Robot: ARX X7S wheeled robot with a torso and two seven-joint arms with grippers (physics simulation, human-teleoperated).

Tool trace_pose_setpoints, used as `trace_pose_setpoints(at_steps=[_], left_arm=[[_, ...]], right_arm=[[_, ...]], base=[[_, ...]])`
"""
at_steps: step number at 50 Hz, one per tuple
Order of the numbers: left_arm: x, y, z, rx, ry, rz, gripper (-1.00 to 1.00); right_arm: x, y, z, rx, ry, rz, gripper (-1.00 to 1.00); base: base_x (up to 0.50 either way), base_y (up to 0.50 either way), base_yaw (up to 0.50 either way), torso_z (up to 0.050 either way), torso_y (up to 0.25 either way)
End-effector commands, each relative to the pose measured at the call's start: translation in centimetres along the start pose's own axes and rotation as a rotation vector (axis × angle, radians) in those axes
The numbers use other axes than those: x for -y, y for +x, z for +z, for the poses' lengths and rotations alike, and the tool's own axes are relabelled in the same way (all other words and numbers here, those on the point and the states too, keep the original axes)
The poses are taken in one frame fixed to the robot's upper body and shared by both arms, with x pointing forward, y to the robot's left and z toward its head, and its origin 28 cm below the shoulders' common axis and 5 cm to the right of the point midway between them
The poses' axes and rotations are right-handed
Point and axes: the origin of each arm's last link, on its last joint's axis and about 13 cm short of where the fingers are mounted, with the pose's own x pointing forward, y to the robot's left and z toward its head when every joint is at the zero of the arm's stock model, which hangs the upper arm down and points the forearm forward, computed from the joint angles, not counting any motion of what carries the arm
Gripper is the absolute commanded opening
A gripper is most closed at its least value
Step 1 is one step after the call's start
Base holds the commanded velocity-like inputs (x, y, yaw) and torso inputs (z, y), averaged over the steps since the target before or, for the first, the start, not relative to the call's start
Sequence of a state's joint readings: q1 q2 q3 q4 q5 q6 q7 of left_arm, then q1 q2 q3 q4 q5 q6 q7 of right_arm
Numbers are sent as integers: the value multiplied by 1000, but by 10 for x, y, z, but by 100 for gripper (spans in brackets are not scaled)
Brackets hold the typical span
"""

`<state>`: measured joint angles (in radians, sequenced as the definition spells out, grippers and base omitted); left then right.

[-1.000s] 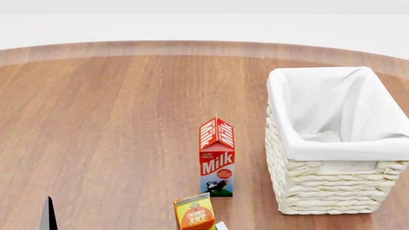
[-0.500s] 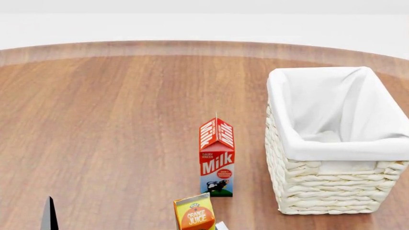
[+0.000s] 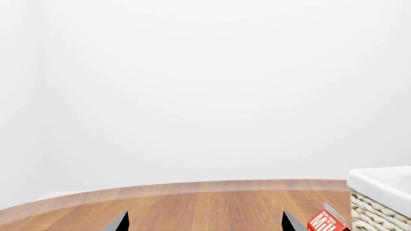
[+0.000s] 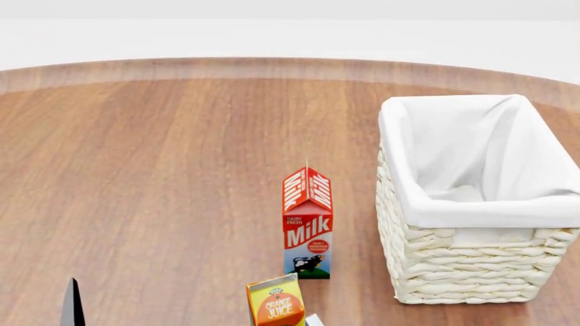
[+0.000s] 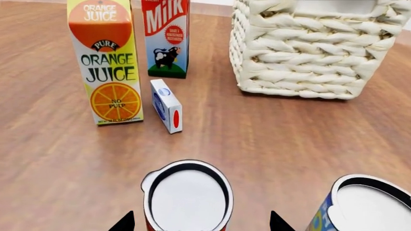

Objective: Pick up the tomato sauce, and put it in the basket.

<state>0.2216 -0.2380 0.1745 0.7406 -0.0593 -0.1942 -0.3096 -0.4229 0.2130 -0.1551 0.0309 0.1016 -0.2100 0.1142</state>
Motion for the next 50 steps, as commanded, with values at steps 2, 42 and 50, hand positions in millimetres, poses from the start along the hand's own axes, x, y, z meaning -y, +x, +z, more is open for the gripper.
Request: trace_pose_setpoints(at_steps=[2, 42, 50], left_arm=[[0, 0, 0, -1, -1, -1, 100], [1, 0, 0, -8, -7, -8, 100], [1, -1, 0, -10, -8, -9, 100]], right_arm=[[1, 14, 0, -15, -7, -7, 100], [24, -2, 88, 311, 9, -72, -100], [36, 4, 124, 434, 1, -137, -100]], base=[[0, 0, 0, 0, 0], [0, 0, 0, 0, 0], [0, 0, 0, 0, 0]])
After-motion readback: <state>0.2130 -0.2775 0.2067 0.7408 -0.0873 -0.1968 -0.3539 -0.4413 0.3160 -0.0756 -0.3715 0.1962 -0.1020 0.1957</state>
